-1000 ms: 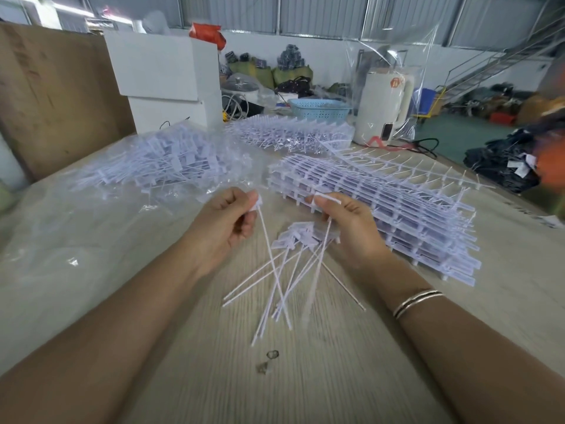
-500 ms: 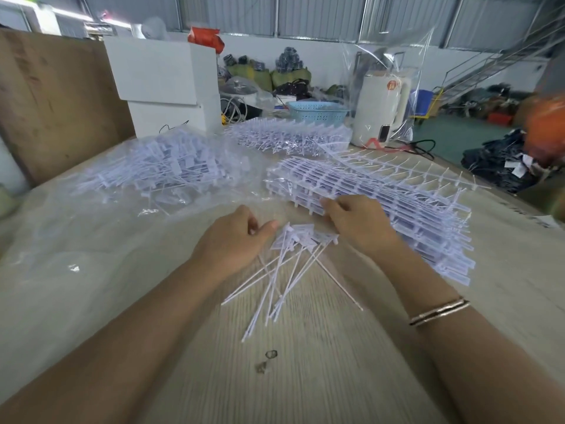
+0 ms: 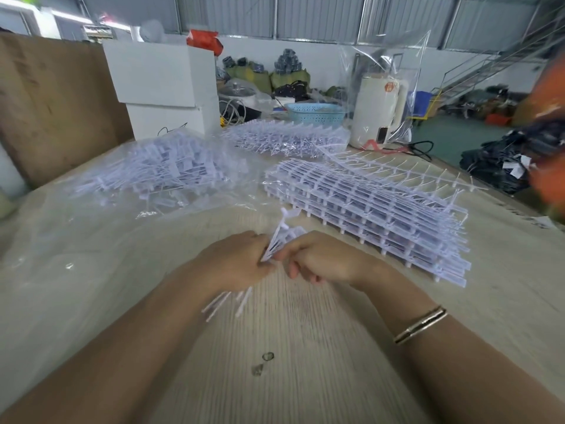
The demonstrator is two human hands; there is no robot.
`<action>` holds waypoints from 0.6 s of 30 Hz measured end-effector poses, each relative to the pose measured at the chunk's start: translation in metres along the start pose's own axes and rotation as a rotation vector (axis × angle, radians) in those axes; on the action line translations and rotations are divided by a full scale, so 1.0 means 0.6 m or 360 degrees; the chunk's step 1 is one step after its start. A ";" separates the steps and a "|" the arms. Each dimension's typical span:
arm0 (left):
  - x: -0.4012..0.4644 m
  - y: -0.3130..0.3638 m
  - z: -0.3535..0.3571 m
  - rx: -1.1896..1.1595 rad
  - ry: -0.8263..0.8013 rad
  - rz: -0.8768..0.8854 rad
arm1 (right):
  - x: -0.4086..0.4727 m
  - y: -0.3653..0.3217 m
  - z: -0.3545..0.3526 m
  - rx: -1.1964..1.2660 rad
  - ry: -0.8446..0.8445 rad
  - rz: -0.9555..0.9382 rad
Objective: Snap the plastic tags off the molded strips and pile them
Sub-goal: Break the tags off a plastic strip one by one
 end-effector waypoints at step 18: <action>0.004 -0.027 -0.043 0.0515 0.0744 -0.0183 | 0.040 0.049 -0.136 -0.1722 0.1026 0.0174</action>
Point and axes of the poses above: each hand's wrist, its own x-axis towards the middle knuckle, its own z-axis out of the palm, y = z × x, the point moved 4 cm from there along x, towards the middle knuckle, and after that the axes turned 3 degrees about -z, right-handed, at the moved point
